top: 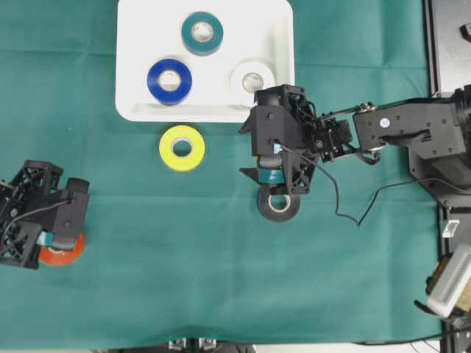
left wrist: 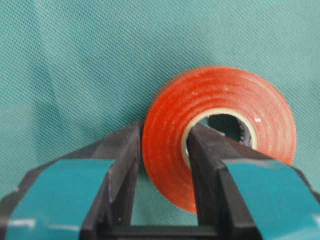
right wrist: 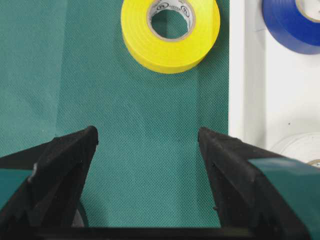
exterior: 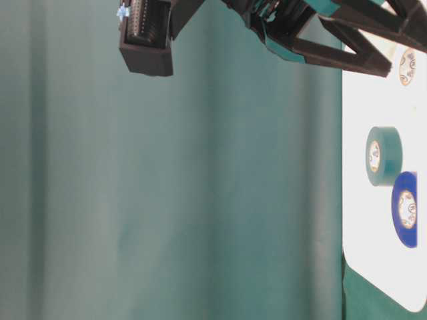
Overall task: Put the tape alternately from left to right into the white case.
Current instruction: 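Move the left gripper down into the red roll's hole and close, then lift the red roll and carry it toward the tray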
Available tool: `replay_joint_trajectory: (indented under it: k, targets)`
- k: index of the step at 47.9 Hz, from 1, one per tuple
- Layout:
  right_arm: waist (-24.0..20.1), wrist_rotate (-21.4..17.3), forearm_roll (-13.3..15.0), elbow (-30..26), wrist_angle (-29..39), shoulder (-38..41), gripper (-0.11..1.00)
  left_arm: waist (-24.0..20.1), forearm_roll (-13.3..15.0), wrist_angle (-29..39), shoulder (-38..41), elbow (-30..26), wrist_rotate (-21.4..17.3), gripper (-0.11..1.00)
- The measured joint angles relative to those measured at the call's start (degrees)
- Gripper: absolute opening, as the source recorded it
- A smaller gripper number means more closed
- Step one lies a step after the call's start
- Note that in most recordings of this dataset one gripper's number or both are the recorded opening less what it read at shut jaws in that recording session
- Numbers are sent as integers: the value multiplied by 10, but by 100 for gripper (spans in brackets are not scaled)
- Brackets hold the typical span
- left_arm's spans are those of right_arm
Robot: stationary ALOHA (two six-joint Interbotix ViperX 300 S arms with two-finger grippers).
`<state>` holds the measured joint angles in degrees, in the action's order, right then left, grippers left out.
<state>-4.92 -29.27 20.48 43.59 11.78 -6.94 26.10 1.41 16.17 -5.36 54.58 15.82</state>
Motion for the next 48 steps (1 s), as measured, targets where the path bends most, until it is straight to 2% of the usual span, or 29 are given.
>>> replay_joint_trajectory:
  k: [25, 39, 48]
  targets:
    - [0, 0, 1, 0, 0, 0, 83, 0, 0, 5, -30, -15, 0, -3]
    - [0, 0, 1, 0, 0, 0, 83, 0, 0, 36, -58, -33, 1, -3]
    - [0, 0, 0, 0, 0, 0, 83, -26, 0, 39, -58, -34, -2, -3]
